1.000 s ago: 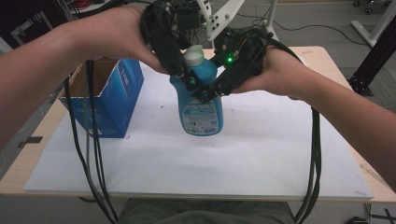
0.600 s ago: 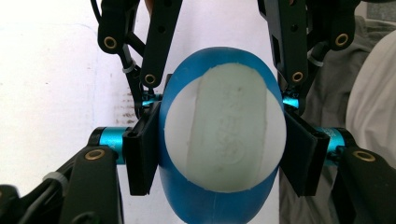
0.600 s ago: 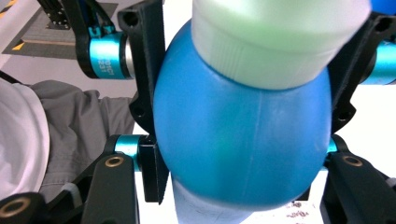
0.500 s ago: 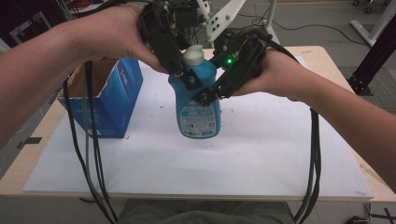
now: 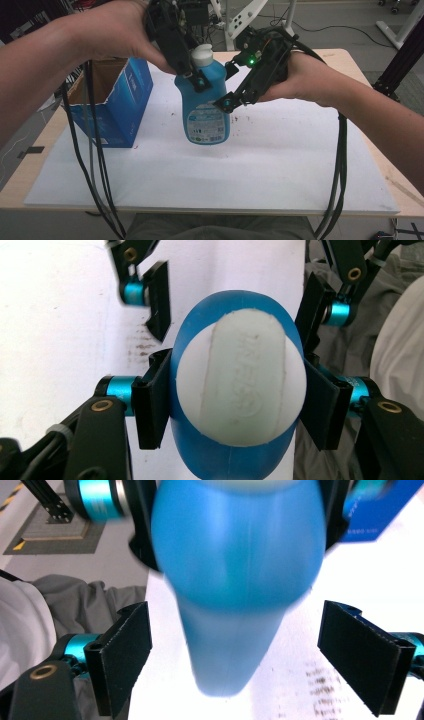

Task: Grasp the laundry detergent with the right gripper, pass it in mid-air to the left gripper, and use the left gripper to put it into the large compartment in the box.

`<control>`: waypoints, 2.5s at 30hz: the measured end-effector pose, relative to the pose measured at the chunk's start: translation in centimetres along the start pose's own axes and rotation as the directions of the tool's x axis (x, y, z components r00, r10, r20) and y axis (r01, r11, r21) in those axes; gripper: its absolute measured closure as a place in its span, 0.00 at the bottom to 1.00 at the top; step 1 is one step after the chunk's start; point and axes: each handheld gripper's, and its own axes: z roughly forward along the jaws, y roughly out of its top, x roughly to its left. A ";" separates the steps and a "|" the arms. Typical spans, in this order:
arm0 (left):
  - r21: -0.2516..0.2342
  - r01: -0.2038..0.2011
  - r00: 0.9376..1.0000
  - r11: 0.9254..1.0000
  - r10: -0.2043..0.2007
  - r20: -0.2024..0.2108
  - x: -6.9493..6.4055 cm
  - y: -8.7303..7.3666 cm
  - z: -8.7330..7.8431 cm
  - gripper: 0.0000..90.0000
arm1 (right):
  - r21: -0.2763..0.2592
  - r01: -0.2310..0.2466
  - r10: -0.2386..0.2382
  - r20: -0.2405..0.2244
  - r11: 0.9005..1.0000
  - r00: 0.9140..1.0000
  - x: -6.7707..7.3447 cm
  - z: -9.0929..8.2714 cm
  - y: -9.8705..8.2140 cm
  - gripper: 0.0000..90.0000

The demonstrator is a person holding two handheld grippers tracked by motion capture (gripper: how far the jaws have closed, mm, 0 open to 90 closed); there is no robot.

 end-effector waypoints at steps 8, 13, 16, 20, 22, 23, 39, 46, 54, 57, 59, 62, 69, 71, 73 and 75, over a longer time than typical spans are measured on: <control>0.003 0.065 0.997 0.998 -0.065 -0.038 0.5 -0.4 -1.9 0.42 | 0.085 -0.073 0.067 0.067 0.994 0.995 -0.7 -1.0 -1.4 0.15; 0.004 0.094 0.994 0.996 -0.093 -0.062 0.7 -0.8 -3.1 0.42 | 0.147 -0.112 0.094 0.122 0.983 0.988 -1.3 -1.8 -2.7 0.15; -0.002 0.105 0.992 0.994 -0.105 -0.069 0.7 -1.0 -3.6 0.42 | 0.178 -0.123 0.098 0.144 0.976 0.985 -1.5 -2.2 -3.2 0.15; -0.014 0.129 0.988 0.991 -0.130 -0.077 0.9 -1.6 -4.8 0.42 | 0.220 -0.142 0.103 0.181 0.965 0.978 -2.1 -3.4 -4.6 0.15; -0.015 0.144 0.986 0.990 -0.144 -0.082 1.0 -1.9 -5.3 0.42 | 0.231 -0.160 0.114 0.198 0.960 0.974 -2.3 -3.9 -5.1 0.15; -0.018 0.155 0.984 0.988 -0.156 -0.088 1.0 -2.0 -5.5 0.42 | 0.234 -0.170 0.122 0.207 0.957 0.971 -2.4 -4.3 -5.3 0.15; -0.068 0.288 0.941 0.955 -0.296 -0.166 1.7 -4.1 -10.3 0.42 | 0.283 -0.273 0.189 0.290 0.919 0.938 -4.9 -8.5 -8.8 0.15; -0.086 0.366 0.899 0.927 -0.376 -0.224 1.9 -5.6 -13.1 0.42 | 0.279 -0.321 0.224 0.330 0.905 0.917 -5.5 -10.4 -10.0 0.15; -0.140 0.446 0.845 0.884 -0.467 -0.261 1.6 -7.7 -15.9 0.42 | 0.287 -0.375 0.261 0.367 0.881 0.893 -6.1 -11.8 -11.5 0.15; -0.160 0.477 0.817 0.864 -0.503 -0.283 1.6 -8.7 -16.7 0.42 | 0.274 -0.390 0.274 0.378 0.879 0.884 -6.3 -12.3 -11.8 0.15; -0.164 0.496 0.797 0.853 -0.522 -0.305 1.7 -9.2 -17.1 0.42 | 0.269 -0.398 0.281 0.384 0.877 0.880 -6.5 -12.6 -12.0 0.15; -0.165 0.525 0.766 0.835 -0.548 -0.335 1.8 -10.0 -17.4 0.42 | 0.266 -0.408 0.291 0.387 0.873 0.875 -6.7 -12.8 -12.3 0.15; -0.169 0.580 0.710 0.797 -0.597 -0.373 2.5 -12.0 -17.6 0.42 | 0.265 -0.414 0.297 0.388 0.871 0.872 -7.2 -12.8 -12.6 0.15; -0.165 0.594 0.697 0.787 -0.606 -0.382 2.7 -12.5 -17.5 0.42 | 0.268 -0.417 0.298 0.391 0.869 0.871 -7.2 -12.8 -12.6 0.15; -0.173 0.613 0.677 0.771 -0.625 -0.388 3.0 -13.1 -17.3 0.42 | 0.269 -0.416 0.297 0.390 0.869 0.872 -7.3 -12.8 -12.7 0.15; -0.176 0.628 0.662 0.758 -0.639 -0.391 3.3 -13.7 -17.1 0.42 | 0.272 -0.420 0.300 0.390 0.866 0.871 -7.3 -12.8 -12.7 0.15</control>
